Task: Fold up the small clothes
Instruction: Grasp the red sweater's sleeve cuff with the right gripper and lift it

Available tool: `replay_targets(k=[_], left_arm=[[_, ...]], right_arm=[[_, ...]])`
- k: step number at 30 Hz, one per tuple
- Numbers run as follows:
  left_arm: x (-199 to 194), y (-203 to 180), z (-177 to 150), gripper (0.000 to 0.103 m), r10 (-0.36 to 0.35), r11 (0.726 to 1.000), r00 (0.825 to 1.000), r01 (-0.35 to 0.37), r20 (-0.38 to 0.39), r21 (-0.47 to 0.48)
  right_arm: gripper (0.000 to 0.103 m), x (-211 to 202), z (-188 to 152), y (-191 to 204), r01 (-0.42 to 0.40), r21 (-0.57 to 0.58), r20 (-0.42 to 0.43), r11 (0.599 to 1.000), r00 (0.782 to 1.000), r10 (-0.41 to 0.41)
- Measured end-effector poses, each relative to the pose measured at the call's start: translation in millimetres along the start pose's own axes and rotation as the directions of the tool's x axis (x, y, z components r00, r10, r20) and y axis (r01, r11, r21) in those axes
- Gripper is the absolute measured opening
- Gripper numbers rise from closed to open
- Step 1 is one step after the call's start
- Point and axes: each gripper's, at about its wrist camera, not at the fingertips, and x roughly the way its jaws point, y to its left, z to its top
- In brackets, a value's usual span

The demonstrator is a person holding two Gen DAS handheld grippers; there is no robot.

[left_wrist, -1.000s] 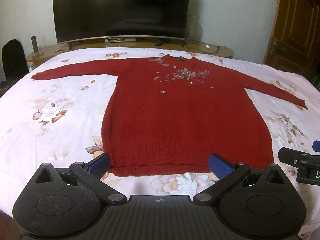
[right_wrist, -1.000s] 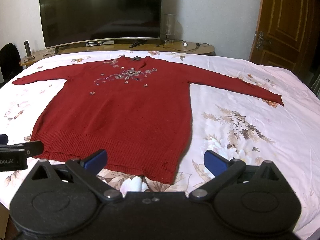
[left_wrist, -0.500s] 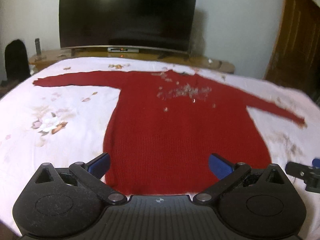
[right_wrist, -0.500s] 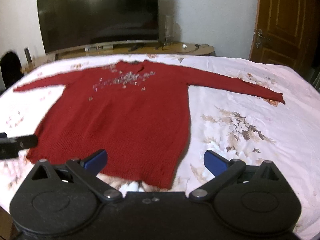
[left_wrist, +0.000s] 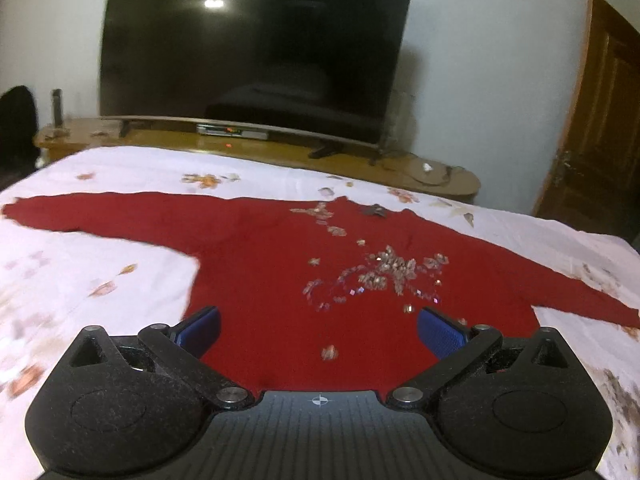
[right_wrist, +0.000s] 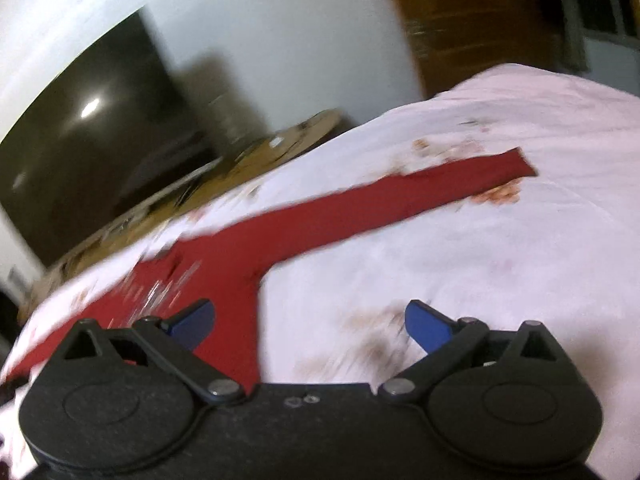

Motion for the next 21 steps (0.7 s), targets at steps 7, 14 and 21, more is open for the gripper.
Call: replay_targets(k=[7, 14, 21], left_arm=[[89.3, -3.6, 10.7, 0.103, 0.014, 1.0, 0.994, -0.014, -0.109, 0.0], [138.3, -10.8, 9.0, 0.103, 0.041, 0.999, 0.985, -0.036, -0.17, 0.032], [157.6, -10.8, 5.9, 0.103, 0.071, 0.997, 0.975, -0.063, -0.212, 0.043]], right_arm=[[0.032, 94.4, 60.2, -104.3, 0.104, 0.264, 0.062, 0.959, 0.99, -0.125], [0.041, 151.9, 74.7, -174.8, 0.176, 0.445, 0.039, 0.878, 0.976, -0.215], [0.053, 162.2, 69.3, -193.9, 0.107, 0.526, 0.095, 0.843, 0.978, -0.184]])
